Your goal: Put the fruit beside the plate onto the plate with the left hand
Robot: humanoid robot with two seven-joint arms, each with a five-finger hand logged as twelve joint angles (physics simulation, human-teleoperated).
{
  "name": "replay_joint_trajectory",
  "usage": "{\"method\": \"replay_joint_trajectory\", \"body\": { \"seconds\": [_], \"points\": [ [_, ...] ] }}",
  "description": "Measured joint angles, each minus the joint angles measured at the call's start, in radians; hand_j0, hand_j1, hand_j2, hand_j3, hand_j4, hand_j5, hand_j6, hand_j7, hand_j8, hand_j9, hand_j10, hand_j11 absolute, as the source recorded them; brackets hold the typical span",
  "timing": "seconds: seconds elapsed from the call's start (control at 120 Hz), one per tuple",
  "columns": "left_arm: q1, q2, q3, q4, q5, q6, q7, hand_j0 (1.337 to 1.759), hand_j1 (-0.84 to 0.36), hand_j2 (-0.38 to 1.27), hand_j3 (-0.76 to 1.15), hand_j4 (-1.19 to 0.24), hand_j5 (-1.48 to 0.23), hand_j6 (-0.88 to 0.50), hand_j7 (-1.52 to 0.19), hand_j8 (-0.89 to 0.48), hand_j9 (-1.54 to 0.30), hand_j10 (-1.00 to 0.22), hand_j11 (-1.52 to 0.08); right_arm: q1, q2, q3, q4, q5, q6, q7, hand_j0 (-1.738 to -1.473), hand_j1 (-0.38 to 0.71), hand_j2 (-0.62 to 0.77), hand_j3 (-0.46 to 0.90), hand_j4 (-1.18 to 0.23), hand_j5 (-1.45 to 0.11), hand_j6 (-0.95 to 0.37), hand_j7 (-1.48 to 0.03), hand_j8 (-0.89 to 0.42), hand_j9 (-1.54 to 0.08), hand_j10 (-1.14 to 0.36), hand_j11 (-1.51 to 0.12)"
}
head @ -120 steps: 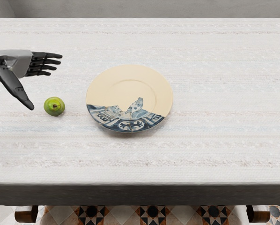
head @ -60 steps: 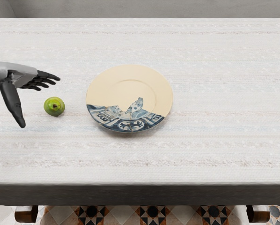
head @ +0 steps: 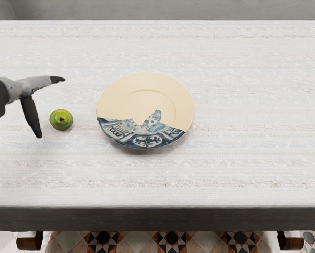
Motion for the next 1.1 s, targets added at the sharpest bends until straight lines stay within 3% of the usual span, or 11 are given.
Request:
{"method": "replay_joint_trajectory", "body": {
  "seconds": [0.2, 0.95, 1.1],
  "points": [
    [0.068, -0.045, 0.005, -0.002, 0.108, 0.101, 0.000, 1.658, 0.33, 0.01, 0.00, -0.03, -0.03, -0.03, -0.03, -0.03, -0.03, -0.03, -0.03, 0.000, 0.000, 0.000, 0.000, 0.000, 0.000, 0.000, -1.658, -0.35, 0.00, 0.00, 0.00, 0.00, 0.00, 0.00, 0.00, 0.00, 0.00, 0.00],
    [0.090, -0.111, 0.068, 0.027, 0.263, 0.123, 0.000, 1.658, 0.30, 0.01, 0.00, -0.05, -0.05, -0.05, -0.05, -0.05, -0.05, -0.05, -0.05, 0.000, 0.000, 0.000, -0.001, 0.000, 0.000, 0.000, -1.658, -0.35, 0.00, 0.00, 0.00, 0.00, 0.00, 0.00, 0.00, 0.00, 0.00, 0.00],
    [0.090, -0.151, 0.068, 0.067, 0.286, 0.133, 0.000, 1.658, 0.30, 0.01, 0.00, -0.05, -0.06, -0.05, -0.06, -0.05, -0.06, -0.05, -0.06, 0.000, 0.000, 0.000, -0.001, 0.000, 0.000, 0.000, -1.658, -0.35, 0.00, 0.00, 0.00, 0.00, 0.00, 0.00, 0.00, 0.00, 0.00, 0.00]
  ]
}}
